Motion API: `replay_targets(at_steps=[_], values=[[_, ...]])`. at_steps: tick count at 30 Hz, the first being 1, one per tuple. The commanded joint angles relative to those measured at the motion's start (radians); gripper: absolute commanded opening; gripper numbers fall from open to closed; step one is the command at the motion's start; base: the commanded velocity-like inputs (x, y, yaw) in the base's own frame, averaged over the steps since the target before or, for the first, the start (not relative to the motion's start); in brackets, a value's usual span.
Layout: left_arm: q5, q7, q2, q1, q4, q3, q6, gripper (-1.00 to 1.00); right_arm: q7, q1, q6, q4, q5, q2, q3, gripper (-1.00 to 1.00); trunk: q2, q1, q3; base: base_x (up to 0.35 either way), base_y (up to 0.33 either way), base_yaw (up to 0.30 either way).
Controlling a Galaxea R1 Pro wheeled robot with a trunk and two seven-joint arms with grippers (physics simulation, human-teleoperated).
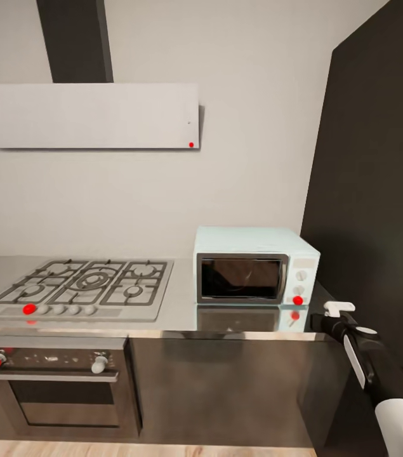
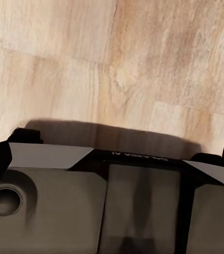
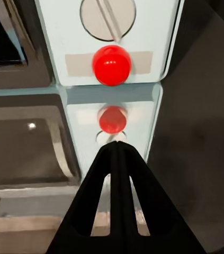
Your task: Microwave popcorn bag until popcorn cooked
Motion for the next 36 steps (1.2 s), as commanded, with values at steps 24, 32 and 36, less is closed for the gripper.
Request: replay_targets(at_steps=[24,32,36], values=[[0.014,-0.004,-0.001,-0.001,0.002,-0.008,-0.005,1.0,0.015,-0.001,-0.007,0.019,0.012,0.002,-0.003,-1.0,-0.001,0.0,-0.001,0.041,-0.028,0.0],[0.014,-0.004,0.0,-0.001,0.002,-0.008,-0.004,1.0,0.01,-0.001,-0.007,0.027,0.011,0.003,-0.002,-1.0,-0.001,0.0,-0.001,0.097,0.0,0.0],[0.014,-0.004,0.001,-0.001,0.002,-0.008,-0.004,1.0,0.009,-0.001,-0.007,0.027,0.011,0.004,-0.002,-1.0,-0.001,0.0,-0.001,0.154,0.0,0.0]])
